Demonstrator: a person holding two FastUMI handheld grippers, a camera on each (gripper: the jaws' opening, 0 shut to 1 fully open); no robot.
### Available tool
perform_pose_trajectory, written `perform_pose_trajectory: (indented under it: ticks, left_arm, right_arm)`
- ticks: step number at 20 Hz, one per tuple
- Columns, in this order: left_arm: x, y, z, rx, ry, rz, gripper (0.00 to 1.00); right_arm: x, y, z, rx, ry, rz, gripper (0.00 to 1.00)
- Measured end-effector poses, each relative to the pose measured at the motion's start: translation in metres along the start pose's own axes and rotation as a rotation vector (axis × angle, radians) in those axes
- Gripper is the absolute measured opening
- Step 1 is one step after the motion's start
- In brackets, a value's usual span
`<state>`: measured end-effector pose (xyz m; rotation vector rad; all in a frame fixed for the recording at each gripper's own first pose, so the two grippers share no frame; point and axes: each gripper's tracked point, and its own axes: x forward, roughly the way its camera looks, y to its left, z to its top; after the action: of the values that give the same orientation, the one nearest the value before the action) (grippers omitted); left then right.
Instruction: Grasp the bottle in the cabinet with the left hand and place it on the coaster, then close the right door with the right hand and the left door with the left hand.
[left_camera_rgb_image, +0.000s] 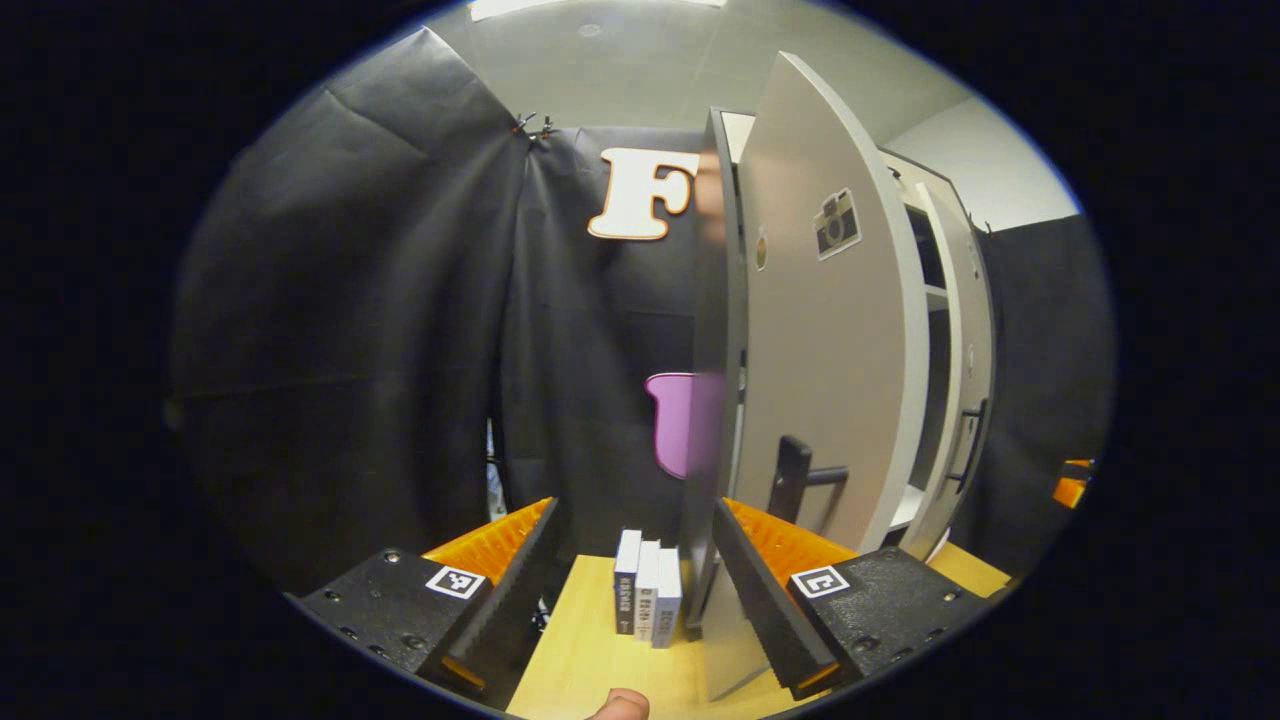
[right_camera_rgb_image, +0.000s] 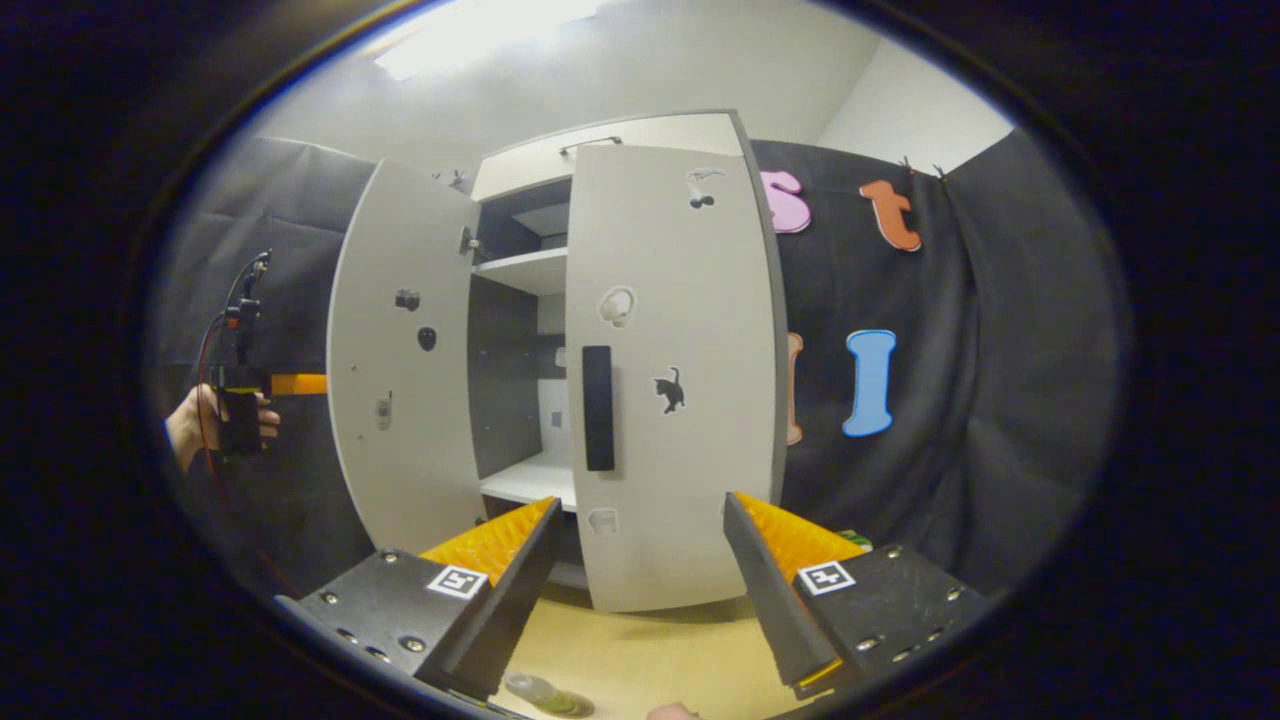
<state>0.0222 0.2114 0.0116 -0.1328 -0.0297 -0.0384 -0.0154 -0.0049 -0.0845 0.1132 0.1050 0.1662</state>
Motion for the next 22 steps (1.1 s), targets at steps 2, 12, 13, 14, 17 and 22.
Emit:
perform_pose_trajectory:
  ticks: [2,12,13,14,17,22]
  left_arm:
    - [0.007,-0.006,0.011,0.024,-0.014,0.003,0.89]
    - [0.014,-0.069,0.01,0.018,0.024,-0.065,0.88]
    - [0.016,-0.074,0.012,0.036,0.019,-0.058,0.99]
    - [0.017,-0.078,0.013,0.05,0.013,-0.055,0.94]
    - [0.02,-0.086,0.017,0.033,-0.008,-0.052,0.93]
    - [0.026,-0.103,0.014,-0.009,-0.003,-0.069,0.94]
  right_arm:
    - [-0.005,-0.005,-0.002,-0.001,-0.008,-0.017,0.97]
    - [-0.023,-0.027,0.004,0.008,-0.026,-0.08,0.97]
    - [-0.023,-0.032,0.008,0.004,-0.032,-0.091,0.97]
    - [-0.026,-0.037,0.008,0.007,-0.032,-0.101,0.97]
    - [-0.03,-0.046,0.005,0.029,-0.028,-0.122,0.97]
    - [-0.035,-0.053,0.01,0.027,-0.025,-0.151,0.97]
